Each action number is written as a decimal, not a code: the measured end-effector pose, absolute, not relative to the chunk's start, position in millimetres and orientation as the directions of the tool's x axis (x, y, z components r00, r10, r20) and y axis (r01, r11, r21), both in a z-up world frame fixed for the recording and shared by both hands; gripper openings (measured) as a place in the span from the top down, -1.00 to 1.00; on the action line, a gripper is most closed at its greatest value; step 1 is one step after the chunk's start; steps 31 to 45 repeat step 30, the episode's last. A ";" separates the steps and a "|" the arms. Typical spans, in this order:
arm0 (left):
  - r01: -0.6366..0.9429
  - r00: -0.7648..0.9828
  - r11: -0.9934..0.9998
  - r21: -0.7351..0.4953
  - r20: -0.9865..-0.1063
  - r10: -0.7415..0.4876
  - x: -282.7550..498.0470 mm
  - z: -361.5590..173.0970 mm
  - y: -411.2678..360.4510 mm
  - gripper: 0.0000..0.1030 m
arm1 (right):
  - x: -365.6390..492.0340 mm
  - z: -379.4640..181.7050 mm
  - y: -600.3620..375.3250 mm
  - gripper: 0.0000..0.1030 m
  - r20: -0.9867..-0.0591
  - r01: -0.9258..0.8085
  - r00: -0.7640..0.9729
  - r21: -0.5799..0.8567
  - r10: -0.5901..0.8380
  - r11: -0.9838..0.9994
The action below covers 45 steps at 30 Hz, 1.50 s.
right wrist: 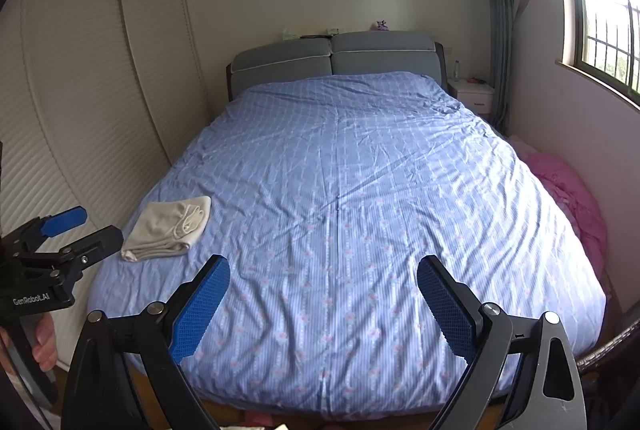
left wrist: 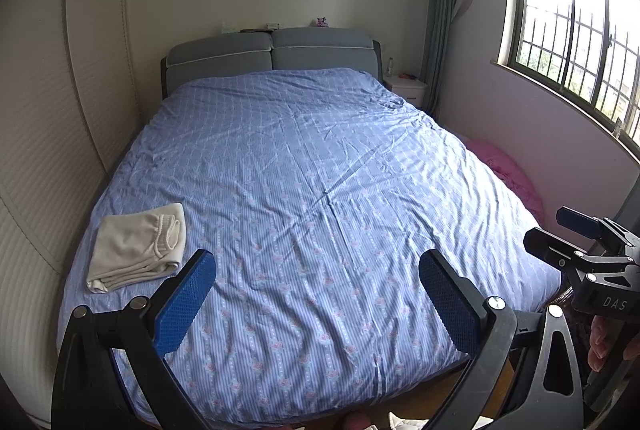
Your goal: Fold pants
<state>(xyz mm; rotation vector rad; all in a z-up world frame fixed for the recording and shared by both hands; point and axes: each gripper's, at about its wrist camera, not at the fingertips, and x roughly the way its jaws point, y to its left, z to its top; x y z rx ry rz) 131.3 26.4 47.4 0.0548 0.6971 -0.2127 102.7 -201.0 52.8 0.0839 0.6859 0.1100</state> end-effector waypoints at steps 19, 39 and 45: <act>0.235 0.750 0.972 -0.019 -0.633 -0.193 138.9 51.1 19.9 -1.00 | 103.9 55.9 -200.5 -0.85 -0.625 -0.063 0.772 0.107 0.116 0.992; 0.229 0.734 0.973 -0.038 -0.649 -0.198 144.0 49.7 16.7 -1.00 | 110.1 52.8 -206.0 -0.85 -0.635 -0.057 0.764 0.110 0.115 0.992; 0.229 0.734 0.973 -0.038 -0.649 -0.198 144.0 49.7 16.7 -1.00 | 110.1 52.8 -206.0 -0.85 -0.635 -0.057 0.764 0.110 0.115 0.992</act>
